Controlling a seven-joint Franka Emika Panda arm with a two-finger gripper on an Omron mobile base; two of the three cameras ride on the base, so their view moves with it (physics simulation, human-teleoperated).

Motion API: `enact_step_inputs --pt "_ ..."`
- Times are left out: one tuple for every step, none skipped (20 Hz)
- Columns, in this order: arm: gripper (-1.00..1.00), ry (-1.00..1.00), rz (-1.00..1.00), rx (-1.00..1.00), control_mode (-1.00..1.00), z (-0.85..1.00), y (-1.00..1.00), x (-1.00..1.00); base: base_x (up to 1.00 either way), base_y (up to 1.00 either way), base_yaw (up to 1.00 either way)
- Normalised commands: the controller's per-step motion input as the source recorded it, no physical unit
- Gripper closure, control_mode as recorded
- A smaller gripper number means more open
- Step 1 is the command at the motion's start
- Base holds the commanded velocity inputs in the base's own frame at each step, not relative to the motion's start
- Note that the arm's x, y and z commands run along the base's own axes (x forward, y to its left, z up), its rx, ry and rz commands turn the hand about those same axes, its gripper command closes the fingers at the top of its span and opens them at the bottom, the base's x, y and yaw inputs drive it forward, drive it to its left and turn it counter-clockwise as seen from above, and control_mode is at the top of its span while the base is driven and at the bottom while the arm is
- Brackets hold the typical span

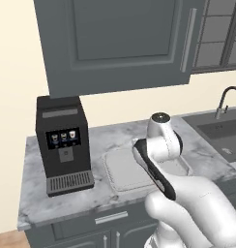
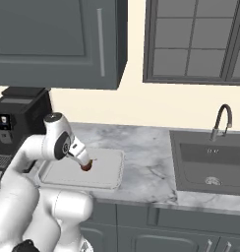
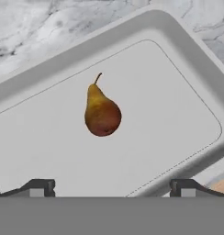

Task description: Pick the peach and pear from the fridge and place them inside the tupperware on the counter.

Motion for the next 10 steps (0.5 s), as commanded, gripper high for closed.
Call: enact_step_inputs --pt "-1.00 0.00 0.00 0.00 -1.00 0.72 0.00 -0.55 0.00 0.00 0.00" --pt "-1.00 0.00 0.04 0.00 -1.00 0.74 0.00 -0.54 0.00 0.00 0.00" --pt "-1.00 0.00 0.10 0.00 -1.00 0.76 0.00 -0.50 0.00 0.00 0.00" --pt "-1.00 0.00 0.08 0.00 -1.00 0.74 0.00 -0.47 0.00 0.00 0.00" --pt "-1.00 -0.05 0.09 0.00 -1.00 0.77 0.00 -0.44 0.00 0.00 0.00" --pt "-1.00 -0.08 0.09 0.00 -1.00 0.72 0.00 -0.39 0.00 0.00 0.00" --pt "-1.00 -0.05 0.10 -0.04 -1.00 0.68 0.00 -0.23 0.00 0.00 0.00" --pt "-1.00 0.00 0.11 -0.15 -1.00 0.56 0.00 -0.18 0.00 0.00 0.00" --pt "-1.00 0.00 0.08 -0.14 -1.00 0.43 0.00 -0.17 0.00 0.00 0.00" --pt "-1.00 0.00 0.07 -0.13 -1.00 0.33 0.00 -0.15 0.00 0.00 0.00"
